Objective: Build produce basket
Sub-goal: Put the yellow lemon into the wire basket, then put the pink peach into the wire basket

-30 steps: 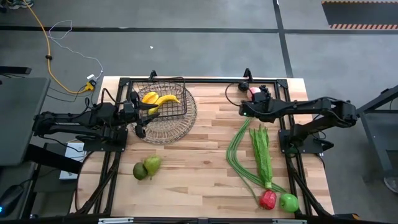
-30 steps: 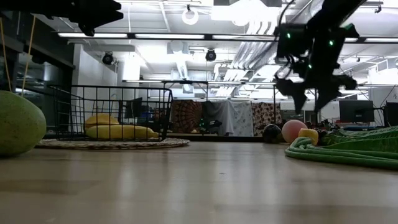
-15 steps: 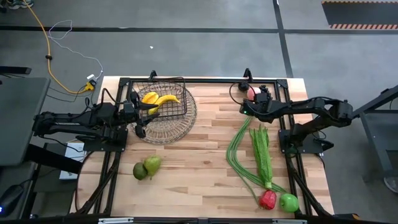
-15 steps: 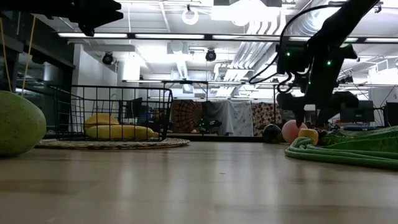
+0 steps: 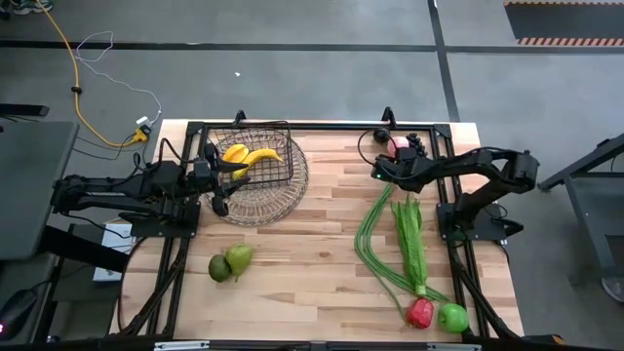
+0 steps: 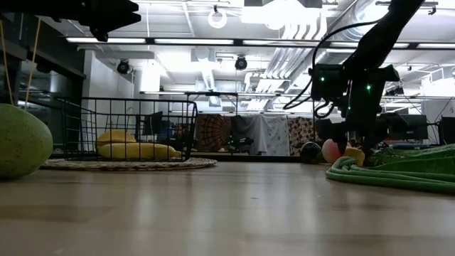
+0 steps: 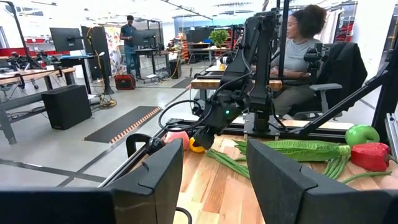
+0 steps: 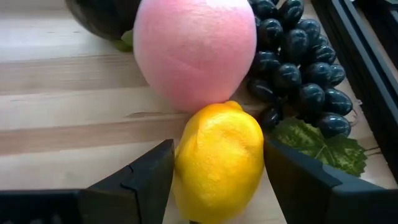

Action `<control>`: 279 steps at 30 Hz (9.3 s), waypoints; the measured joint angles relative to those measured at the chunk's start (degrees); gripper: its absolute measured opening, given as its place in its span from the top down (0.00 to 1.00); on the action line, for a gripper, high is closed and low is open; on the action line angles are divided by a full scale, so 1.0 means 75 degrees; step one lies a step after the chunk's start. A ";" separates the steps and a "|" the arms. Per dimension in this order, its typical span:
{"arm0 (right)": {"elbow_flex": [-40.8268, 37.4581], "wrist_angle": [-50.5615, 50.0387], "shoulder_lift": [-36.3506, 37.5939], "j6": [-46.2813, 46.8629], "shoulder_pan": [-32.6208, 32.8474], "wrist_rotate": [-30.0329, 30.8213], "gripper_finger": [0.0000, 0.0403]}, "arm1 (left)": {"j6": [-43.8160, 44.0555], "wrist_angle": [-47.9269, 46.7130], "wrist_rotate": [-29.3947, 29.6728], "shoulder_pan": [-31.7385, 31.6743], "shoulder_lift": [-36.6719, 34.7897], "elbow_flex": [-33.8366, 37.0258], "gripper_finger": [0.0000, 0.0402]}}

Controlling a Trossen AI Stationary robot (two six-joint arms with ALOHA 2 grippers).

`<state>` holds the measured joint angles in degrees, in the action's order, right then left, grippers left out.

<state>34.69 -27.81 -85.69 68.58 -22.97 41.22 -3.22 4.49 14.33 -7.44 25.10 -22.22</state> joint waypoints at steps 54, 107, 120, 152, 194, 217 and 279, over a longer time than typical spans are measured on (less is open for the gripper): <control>0.0891 0.6163 0.0983 -0.7958 0.2505 -0.2101 0.62 | 0.0209 -0.0134 -0.0149 0.0003 0.0000 0.0003 0.59; 0.6769 0.5564 -0.4090 -0.9507 0.1572 -0.5247 0.62 | 0.0467 -0.1448 -0.0873 0.0000 -0.1929 -0.0134 0.59; 0.9554 0.1938 -0.5599 -0.9622 0.1365 -0.5234 0.62 | 0.0478 -0.1457 -0.0854 0.0000 -0.1929 -0.0134 0.59; 1.0343 -0.0033 -0.5356 -1.0193 0.1471 -0.5075 0.31 | 0.0469 -0.1732 -0.0825 -0.0001 -0.1928 -0.0131 0.59; 0.0400 0.9225 0.0879 -0.8545 0.2250 -0.3754 0.31 | 0.0478 -0.1466 -0.0845 0.0000 -0.2136 -0.0131 0.59; 0.0406 0.9107 0.0874 -0.8688 0.2248 -0.3749 0.31 | 0.0339 -0.1428 -0.0816 0.0000 -0.2136 -0.0131 0.59; 0.2813 -0.0647 0.0614 -0.3256 0.2194 0.0311 0.31 | 0.0210 -0.1469 -0.0825 -0.0001 -0.2133 -0.0133 0.59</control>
<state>55.79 -32.66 -81.08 44.16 -6.51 43.55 -1.65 -6.52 8.14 -7.45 9.10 -23.21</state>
